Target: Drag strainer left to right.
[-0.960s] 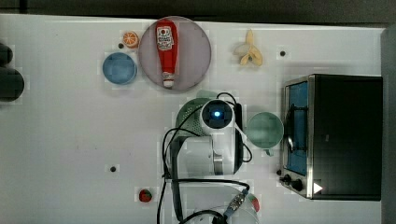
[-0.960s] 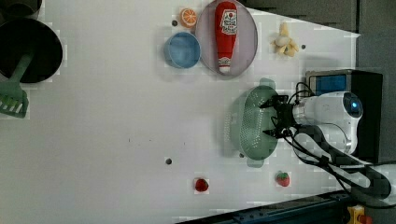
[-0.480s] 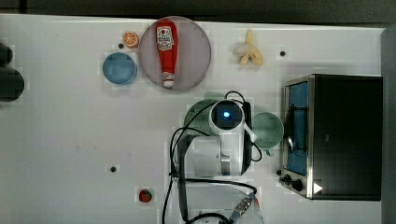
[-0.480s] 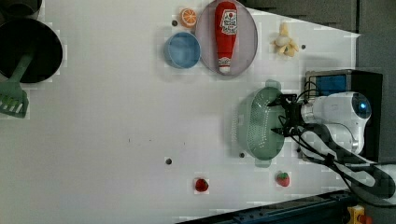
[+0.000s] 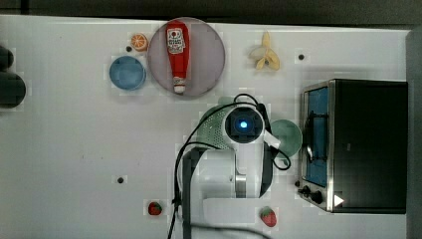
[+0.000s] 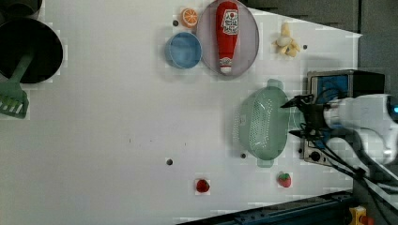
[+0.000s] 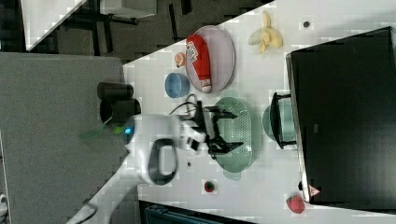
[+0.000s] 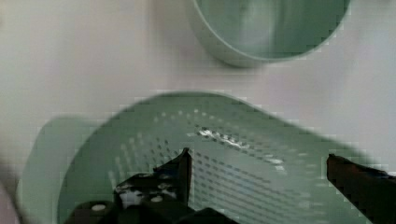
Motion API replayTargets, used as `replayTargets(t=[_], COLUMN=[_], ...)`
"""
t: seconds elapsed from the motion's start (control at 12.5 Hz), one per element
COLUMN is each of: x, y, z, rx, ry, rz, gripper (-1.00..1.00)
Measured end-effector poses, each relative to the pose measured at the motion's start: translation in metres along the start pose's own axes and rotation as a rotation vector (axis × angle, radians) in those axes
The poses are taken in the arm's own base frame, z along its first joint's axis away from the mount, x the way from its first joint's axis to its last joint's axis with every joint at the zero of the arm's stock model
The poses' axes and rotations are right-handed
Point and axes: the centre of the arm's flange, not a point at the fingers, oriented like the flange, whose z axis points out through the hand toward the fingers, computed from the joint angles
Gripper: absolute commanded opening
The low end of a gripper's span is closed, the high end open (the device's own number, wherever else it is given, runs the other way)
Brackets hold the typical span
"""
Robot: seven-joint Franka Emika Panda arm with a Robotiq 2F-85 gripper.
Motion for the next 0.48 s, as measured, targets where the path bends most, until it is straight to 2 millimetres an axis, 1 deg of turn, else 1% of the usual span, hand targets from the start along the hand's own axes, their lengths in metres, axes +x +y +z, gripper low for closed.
replayTargets(t=[0.08, 0.16, 0.32, 0.48], x=[-0.001, -0.004, -0.005, 0.002], y=[0.002, 0.007, 0.025, 0.040], z=[-0.035, -0.074, -0.160, -0.247], rx=[-0.010, 0.002, 0.048, 0.140], ry=[0.005, -0.003, -0.026, -0.066], rz=[-0.063, -0.101, -0.147, -0.152], gripper=[1.00, 1.00, 1.00, 1.00])
